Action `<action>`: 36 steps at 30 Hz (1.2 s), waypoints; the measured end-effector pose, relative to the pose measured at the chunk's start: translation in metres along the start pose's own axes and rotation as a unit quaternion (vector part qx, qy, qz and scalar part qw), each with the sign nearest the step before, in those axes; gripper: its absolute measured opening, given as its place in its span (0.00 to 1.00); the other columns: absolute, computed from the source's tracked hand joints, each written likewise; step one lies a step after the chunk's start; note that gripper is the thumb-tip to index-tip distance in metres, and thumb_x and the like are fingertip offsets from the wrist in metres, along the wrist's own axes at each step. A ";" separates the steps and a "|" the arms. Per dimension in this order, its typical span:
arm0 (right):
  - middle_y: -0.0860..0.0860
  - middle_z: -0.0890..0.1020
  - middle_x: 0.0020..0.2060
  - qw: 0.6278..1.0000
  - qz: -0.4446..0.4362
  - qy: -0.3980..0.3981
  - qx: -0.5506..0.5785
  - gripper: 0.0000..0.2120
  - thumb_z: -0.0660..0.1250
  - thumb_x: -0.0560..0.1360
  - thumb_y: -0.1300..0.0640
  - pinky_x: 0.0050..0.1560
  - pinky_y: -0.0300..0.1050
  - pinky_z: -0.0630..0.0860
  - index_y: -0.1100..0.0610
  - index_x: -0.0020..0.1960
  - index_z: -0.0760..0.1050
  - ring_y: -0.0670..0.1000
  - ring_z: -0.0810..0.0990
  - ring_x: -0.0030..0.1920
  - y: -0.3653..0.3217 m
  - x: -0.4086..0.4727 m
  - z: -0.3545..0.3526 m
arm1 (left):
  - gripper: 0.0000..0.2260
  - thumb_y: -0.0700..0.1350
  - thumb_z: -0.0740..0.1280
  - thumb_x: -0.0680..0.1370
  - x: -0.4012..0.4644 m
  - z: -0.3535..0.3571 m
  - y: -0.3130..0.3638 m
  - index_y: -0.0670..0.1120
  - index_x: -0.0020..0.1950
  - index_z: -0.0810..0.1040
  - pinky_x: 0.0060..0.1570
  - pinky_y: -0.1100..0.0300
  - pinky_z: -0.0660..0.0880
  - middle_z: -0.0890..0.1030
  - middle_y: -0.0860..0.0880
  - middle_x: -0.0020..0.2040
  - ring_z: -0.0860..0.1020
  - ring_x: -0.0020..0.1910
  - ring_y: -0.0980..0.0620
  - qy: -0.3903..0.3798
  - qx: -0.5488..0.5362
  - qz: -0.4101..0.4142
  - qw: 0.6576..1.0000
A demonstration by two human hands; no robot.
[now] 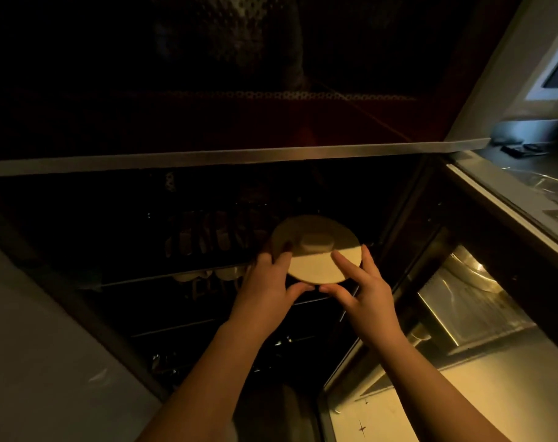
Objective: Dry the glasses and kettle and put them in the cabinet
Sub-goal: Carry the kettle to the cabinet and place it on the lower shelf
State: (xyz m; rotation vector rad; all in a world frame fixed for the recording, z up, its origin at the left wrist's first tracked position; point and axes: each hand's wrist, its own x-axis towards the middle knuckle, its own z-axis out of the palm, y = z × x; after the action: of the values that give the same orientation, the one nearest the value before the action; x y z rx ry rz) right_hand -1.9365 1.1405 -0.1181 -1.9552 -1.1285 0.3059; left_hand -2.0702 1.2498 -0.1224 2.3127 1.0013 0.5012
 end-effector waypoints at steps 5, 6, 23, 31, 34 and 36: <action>0.40 0.61 0.69 0.999 -0.003 0.039 0.025 0.25 0.72 0.70 0.53 0.65 0.24 0.55 0.44 0.66 0.70 0.35 0.57 0.68 0.006 0.004 0.000 | 0.25 0.60 0.64 0.77 0.003 0.010 0.004 0.52 0.71 0.67 0.62 0.52 0.71 0.69 0.46 0.62 0.68 0.63 0.46 0.022 0.028 0.008 0.999; 0.37 0.63 0.66 0.999 0.001 0.041 0.032 0.25 0.72 0.71 0.53 0.59 0.19 0.56 0.44 0.66 0.71 0.32 0.58 0.65 0.005 0.005 -0.001 | 0.25 0.60 0.63 0.77 0.002 0.012 0.005 0.52 0.71 0.68 0.61 0.52 0.71 0.70 0.46 0.61 0.68 0.63 0.46 0.033 0.040 0.013 0.999; 0.51 0.73 0.66 0.985 0.079 0.154 -0.001 0.21 0.70 0.74 0.53 0.62 0.36 0.63 0.54 0.66 0.74 0.48 0.69 0.67 -0.005 0.018 0.013 | 0.21 0.43 0.71 0.71 -0.001 0.053 0.026 0.46 0.65 0.76 0.64 0.44 0.69 0.80 0.46 0.56 0.79 0.55 0.47 0.173 0.131 0.079 0.973; 0.50 0.73 0.63 0.989 0.049 0.127 -0.049 0.17 0.64 0.78 0.56 0.60 0.37 0.65 0.56 0.66 0.73 0.51 0.70 0.65 -0.003 0.024 0.026 | 0.20 0.45 0.68 0.76 0.009 0.048 0.026 0.48 0.68 0.72 0.65 0.46 0.70 0.78 0.47 0.61 0.76 0.57 0.46 0.098 0.142 0.065 0.983; 0.46 0.74 0.52 0.989 0.026 0.133 -0.064 0.10 0.64 0.77 0.57 0.51 0.40 0.72 0.55 0.58 0.76 0.50 0.74 0.55 0.000 0.026 0.028 | 0.21 0.47 0.59 0.81 0.013 0.042 0.029 0.51 0.74 0.64 0.71 0.52 0.61 0.71 0.50 0.67 0.70 0.65 0.48 0.061 0.147 0.043 0.986; 0.46 0.72 0.49 0.988 0.016 0.130 -0.081 0.08 0.64 0.76 0.59 0.47 0.36 0.68 0.56 0.55 0.76 0.49 0.73 0.52 0.001 0.028 0.028 | 0.20 0.48 0.58 0.81 0.016 0.037 0.030 0.53 0.74 0.61 0.71 0.53 0.59 0.70 0.51 0.68 0.68 0.66 0.49 0.046 0.150 0.033 0.987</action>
State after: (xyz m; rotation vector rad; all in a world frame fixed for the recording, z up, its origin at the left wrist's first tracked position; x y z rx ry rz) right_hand -1.9358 1.1777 -0.1309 -2.0857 -0.9784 -0.0269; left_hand -2.0237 1.2323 -0.1307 2.6166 1.1122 0.5172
